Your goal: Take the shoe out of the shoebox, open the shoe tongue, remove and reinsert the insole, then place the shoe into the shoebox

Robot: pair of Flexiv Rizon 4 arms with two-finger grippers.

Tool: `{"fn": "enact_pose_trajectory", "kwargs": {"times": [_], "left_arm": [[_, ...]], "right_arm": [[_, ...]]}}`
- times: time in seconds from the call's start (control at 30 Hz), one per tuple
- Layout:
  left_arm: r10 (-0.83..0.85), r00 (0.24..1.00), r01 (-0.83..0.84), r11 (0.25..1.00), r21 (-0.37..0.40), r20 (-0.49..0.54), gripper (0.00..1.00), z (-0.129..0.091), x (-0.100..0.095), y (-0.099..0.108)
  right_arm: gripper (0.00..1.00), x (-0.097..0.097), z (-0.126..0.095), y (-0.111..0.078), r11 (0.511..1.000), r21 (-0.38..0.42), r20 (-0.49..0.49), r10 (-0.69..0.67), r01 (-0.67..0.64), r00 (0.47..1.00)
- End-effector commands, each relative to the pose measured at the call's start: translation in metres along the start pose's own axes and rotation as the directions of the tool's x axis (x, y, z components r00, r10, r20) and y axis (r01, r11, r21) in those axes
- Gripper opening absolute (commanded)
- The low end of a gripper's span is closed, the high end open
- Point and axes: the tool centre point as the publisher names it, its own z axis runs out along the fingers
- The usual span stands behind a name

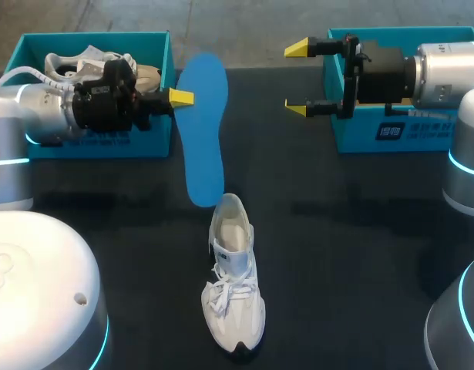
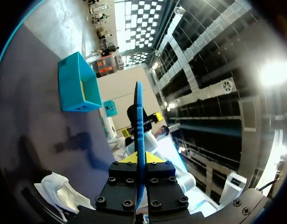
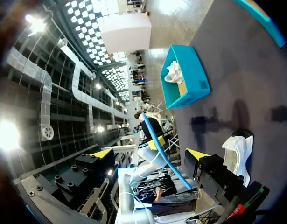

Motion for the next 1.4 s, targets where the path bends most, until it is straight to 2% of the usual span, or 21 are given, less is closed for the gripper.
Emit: {"fn": "enact_pose_trajectory", "kwargs": {"times": [0.03,0.2,0.43,0.73,0.83,1.4], "left_arm": [[-0.061,0.998,0.061,0.998,0.01,0.004,0.0,0.001,0.001,0.003],[-0.146,0.989,0.146,0.989,0.011,0.001,0.0,0.002,0.001,0.007],[-0.161,0.987,0.161,0.987,-0.001,0.03,0.0,0.004,-0.002,0.013],[-0.229,0.973,0.229,0.973,0.026,0.029,0.0,0.004,-0.004,0.018],[-0.244,0.969,0.241,0.969,0.045,0.048,0.0,0.004,-0.006,0.018],[-0.244,0.969,0.241,0.969,0.045,0.048,0.0,0.004,-0.006,0.018]], "right_arm": [[1.0,0.0,0.0,0.0,1.0,0.0,0.004,0.0,0.0,1.0],[1.0,0.0,0.0,0.0,1.0,0.0,0.004,0.0,0.0,1.0],[1.0,0.0,0.0,0.0,1.0,0.0,0.004,0.0,0.0,1.0],[1.0,0.0,0.0,0.0,1.0,0.0,0.004,0.0,0.0,1.0],[1.0,0.0,0.0,0.0,1.0,0.0,0.004,0.0,0.0,1.0],[1.0,0.003,0.001,0.0,1.0,0.002,0.012,-0.021,0.021,1.0]]}}
